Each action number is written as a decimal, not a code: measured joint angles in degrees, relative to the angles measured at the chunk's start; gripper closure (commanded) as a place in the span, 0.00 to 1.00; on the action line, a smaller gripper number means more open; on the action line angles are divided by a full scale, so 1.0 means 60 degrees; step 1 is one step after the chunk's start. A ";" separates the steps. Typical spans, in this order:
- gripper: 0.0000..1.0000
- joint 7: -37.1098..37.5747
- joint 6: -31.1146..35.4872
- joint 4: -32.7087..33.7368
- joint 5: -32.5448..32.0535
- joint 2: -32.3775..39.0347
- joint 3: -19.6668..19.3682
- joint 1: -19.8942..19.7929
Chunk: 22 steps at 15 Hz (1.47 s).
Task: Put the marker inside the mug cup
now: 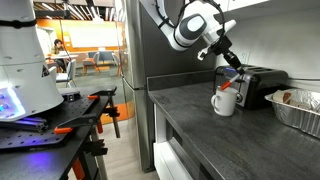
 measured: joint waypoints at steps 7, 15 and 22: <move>0.38 -0.0474 0.0065 0.0819 -0.0003 0.0459 0.1007 -0.1043; 0.00 -0.1023 -0.1173 0.0865 -0.0251 -0.0756 0.2054 -0.2304; 0.00 -0.2777 -0.3688 0.0685 -0.1306 -0.2470 0.5051 -0.4831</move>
